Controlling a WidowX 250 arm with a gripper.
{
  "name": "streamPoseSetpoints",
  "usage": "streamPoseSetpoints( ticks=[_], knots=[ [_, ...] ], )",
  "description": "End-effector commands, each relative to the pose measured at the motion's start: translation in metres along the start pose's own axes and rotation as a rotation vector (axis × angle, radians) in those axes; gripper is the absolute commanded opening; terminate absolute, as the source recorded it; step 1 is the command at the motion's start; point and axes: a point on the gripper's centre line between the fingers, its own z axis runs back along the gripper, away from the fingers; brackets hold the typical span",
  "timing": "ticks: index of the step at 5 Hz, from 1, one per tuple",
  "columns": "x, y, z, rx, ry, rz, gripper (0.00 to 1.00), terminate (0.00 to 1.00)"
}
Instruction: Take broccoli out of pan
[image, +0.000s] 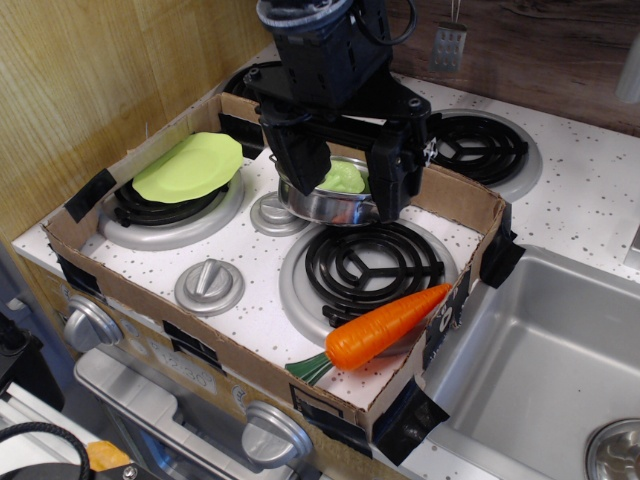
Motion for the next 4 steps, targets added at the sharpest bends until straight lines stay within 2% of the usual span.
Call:
streamPoseSetpoints(
  ticks=[1,3,4],
  knots=[
    [0.000,0.000,0.000,0.000,0.000,0.000,1.00,0.00],
    [0.049,0.023,0.012,0.056,0.016,-0.084,1.00,0.00],
    [0.064,0.039,0.008,0.086,-0.009,-0.053,1.00,0.00]
  ],
)
